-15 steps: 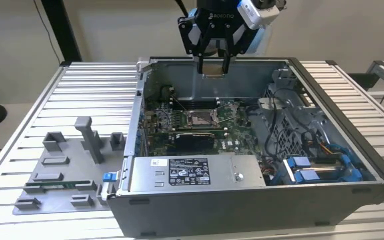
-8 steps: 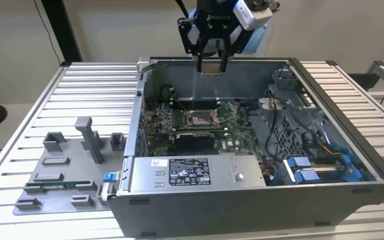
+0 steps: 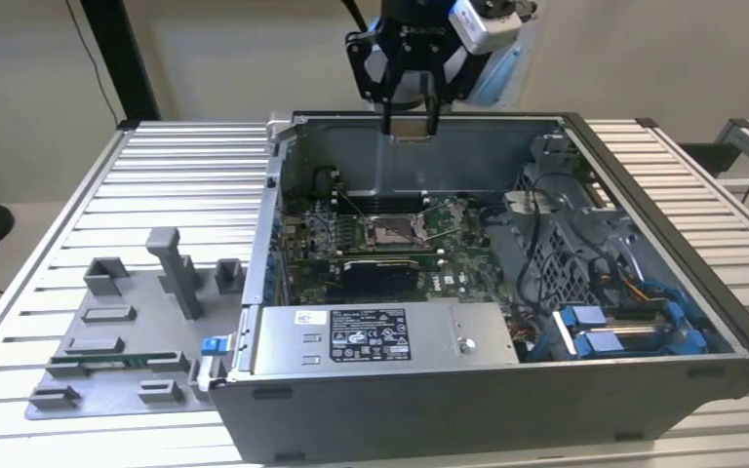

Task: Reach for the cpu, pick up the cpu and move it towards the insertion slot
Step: 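Pick up the cpu and move it towards the insertion slot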

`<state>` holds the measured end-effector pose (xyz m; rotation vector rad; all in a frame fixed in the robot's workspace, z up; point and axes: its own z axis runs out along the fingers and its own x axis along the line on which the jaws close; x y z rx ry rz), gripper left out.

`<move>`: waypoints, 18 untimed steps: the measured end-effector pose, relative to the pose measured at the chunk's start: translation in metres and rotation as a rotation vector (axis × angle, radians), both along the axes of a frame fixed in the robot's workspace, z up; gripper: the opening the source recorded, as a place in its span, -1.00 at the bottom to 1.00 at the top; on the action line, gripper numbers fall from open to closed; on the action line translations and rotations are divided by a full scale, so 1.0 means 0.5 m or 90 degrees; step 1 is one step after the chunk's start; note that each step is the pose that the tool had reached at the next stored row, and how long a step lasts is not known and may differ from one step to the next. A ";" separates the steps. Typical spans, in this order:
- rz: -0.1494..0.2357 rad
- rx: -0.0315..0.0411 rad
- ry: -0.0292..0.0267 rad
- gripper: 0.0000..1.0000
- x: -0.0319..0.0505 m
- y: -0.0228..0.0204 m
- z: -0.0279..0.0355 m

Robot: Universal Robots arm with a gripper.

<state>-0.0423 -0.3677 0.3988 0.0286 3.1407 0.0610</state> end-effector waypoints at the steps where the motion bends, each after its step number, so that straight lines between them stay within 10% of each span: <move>1: -0.001 0.0000 0.0000 -1.00 0.000 0.0033 0.000; 18: -0.018 0.0000 0.0000 -1.00 -0.007 0.0539 -0.006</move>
